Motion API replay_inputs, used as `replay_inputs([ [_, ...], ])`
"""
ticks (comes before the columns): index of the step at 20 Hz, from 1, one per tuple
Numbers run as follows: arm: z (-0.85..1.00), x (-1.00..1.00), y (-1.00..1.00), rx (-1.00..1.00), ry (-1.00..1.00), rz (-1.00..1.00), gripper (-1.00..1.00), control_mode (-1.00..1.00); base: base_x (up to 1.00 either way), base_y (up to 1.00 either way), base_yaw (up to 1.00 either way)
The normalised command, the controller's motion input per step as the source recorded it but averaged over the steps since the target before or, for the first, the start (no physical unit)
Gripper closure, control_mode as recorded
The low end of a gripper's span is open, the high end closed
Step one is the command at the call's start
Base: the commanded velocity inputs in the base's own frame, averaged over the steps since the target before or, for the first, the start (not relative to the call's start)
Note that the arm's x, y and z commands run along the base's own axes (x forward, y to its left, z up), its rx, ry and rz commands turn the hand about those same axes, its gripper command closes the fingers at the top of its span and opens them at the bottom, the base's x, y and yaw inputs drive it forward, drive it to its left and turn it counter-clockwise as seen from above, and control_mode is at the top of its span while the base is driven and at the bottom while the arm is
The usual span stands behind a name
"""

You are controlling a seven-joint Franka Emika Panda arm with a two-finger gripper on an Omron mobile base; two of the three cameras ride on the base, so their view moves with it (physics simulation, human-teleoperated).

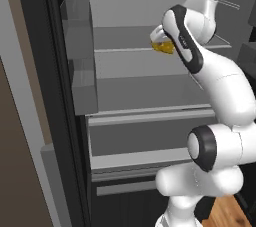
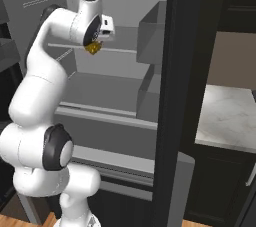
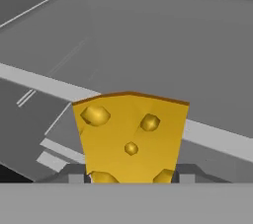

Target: Retrieve the sausage and cheese from the fridge and place them on the cutting board on the counter.

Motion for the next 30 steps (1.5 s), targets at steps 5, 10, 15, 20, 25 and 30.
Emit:
replay_inputs([
  [5, -0.04, -1.00, 0.00, 0.01, -0.02, 0.00, 1.00, -1.00, 0.00, 0.00, 0.00],
  [10, -0.26, -1.00, 0.00, 0.01, 0.00, -0.01, 1.00, -1.00, 0.00, 0.00, 0.00],
  [15, -0.59, -1.00, 0.00, 0.01, 0.00, -0.06, 1.00, -1.00, 0.00, 0.00, 0.00],
  [20, -0.72, -0.98, 0.01, 0.00, 0.00, -0.08, 1.00, -1.00, 0.00, 0.00, 0.00],
  [25, -0.95, -0.34, 0.00, 0.00, 0.00, -0.04, 1.00, -1.00, 0.00, 0.00, 0.00],
  [30, -0.61, -0.02, 0.00, 0.00, 0.00, -0.01, 1.00, -1.00, 0.00, 0.00, 0.00],
])
